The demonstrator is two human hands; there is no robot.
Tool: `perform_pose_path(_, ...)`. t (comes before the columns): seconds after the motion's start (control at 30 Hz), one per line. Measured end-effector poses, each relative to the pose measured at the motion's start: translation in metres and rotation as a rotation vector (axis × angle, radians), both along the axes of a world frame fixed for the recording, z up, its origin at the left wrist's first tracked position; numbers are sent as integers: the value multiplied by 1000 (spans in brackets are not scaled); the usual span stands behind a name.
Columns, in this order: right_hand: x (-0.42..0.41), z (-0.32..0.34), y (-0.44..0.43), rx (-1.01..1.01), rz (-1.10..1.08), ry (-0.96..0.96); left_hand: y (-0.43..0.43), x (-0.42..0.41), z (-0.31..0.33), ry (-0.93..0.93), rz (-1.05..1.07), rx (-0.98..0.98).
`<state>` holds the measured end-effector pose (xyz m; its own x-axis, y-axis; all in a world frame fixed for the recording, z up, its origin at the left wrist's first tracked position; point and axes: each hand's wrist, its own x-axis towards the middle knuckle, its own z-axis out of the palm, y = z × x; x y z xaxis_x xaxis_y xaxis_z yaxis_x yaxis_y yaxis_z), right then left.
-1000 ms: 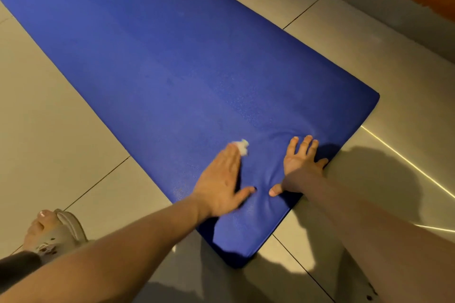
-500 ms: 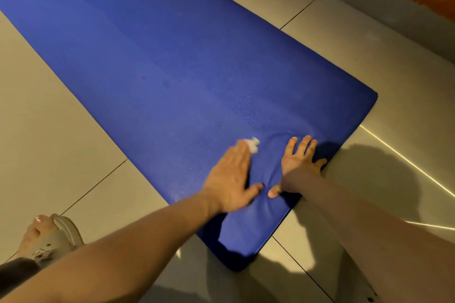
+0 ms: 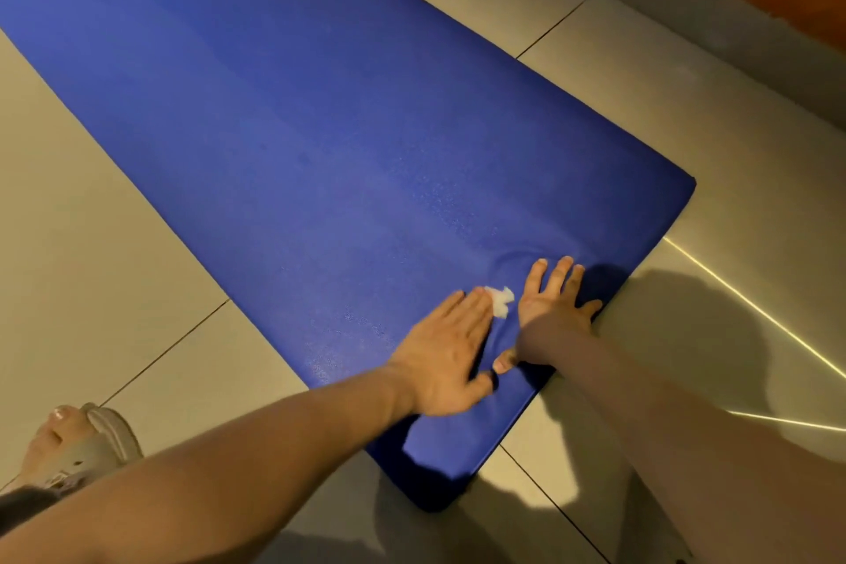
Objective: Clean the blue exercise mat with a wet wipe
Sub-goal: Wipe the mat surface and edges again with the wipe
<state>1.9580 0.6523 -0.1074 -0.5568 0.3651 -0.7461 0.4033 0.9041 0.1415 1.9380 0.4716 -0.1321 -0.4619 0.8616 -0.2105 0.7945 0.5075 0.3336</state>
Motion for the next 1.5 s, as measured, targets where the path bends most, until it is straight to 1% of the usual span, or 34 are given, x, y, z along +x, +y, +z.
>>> perform_pose_path(0.07,0,2,1,5,-7,-6,-1,-1,0,105,-129,-111)
perform_pose_path(0.13,0,2,1,-5,-9,-12,-9,-20,0,207,-150,-174)
perform_pose_path(0.17,0,1,2,-13,-9,-11,-11,-31,1,227,-103,-199)
perform_pose_path(0.23,1,0,2,-16,-1,-3,-14,-56,3,250,82,-253)
perform_pose_path(0.3,2,0,2,-8,-3,-6,-9,-66,7,194,280,-277)
perform_pose_path(0.33,1,0,2,-4,-5,-8,-1,-61,11,147,323,-237)
perform_pose_path(0.37,0,-2,1,-2,-7,-9,6,-52,11,102,313,-161)
perform_pose_path(0.4,-1,-3,0,-1,-12,-7,13,-38,11,55,249,-87)
perform_pose_path(0.43,-1,-3,-1,-1,-20,-3,20,-23,10,34,148,-56)
perform_pose_path(0.5,0,-3,-1,2,-30,7,20,-5,7,50,-27,-128)
perform_pose_path(0.57,0,-2,0,-3,-17,0,13,-24,7,172,-57,-169)
perform_pose_path(0.63,-1,0,1,-8,-12,-9,5,-54,7,251,111,-219)
perform_pose_path(0.7,-1,0,1,-15,-18,-19,-1,-81,6,200,322,-295)
perform_pose_path(0.73,-2,0,1,-14,-22,-20,0,-84,7,164,370,-286)
perform_pose_path(0.77,-2,-1,1,-13,-24,-20,3,-78,8,142,365,-243)
perform_pose_path(0.8,-2,-2,0,-14,-27,-20,8,-67,10,119,311,-178)
perform_pose_path(0.87,-2,-4,0,-17,-36,-18,14,-38,11,76,90,-69)
perform_pose_path(0.9,-2,-3,0,-17,-38,-18,13,-27,11,74,-34,-75)
perform_pose_path(0.93,-2,-3,0,-16,-39,-20,13,-28,10,94,-130,-129)
perform_pose_path(0.97,-2,-3,0,-17,-38,-18,12,-39,13,130,-181,-162)
perform_pose_path(1.0,-2,-3,0,-23,-35,-11,12,-54,13,179,-166,-158)
perform_pose_path(1.03,-2,-3,1,-26,-31,-2,12,-71,12,191,-67,-137)
perform_pose_path(1.07,-2,-4,1,-28,-28,4,11,-91,10,184,88,-120)
perform_pose_path(1.13,0,-3,1,-32,-29,6,5,-127,11,173,345,-232)
perform_pose_path(1.17,0,-3,2,-29,-29,3,3,-132,11,159,393,-269)
perform_pose_path(1.2,-1,-4,2,-24,-29,-5,5,-126,11,142,389,-227)
perform_pose_path(1.23,-2,-4,1,-23,-30,-15,8,-112,10,100,352,-131)
perform_pose_path(1.27,-3,-5,0,-25,-37,-24,12,-91,12,57,280,-42)
perform_pose_path(1.3,-4,-5,0,-27,-45,-28,15,-67,12,23,187,5)
perform_pose_path(1.33,-4,-4,0,-28,-50,-31,17,-44,10,5,71,9)
perform_pose_path(1.37,-5,-4,-1,-23,-50,-34,17,-32,8,23,-35,-46)
perform_pose_path(1.43,-6,-2,-1,-18,-51,-38,15,-47,6,137,-153,-148)
perform_pose_path(1.47,-7,-2,-2,-18,-48,-35,12,-63,4,191,-112,-153)
perform_pose_path(1.5,-7,-1,-2,-15,-43,-32,8,-82,4,196,7,-147)
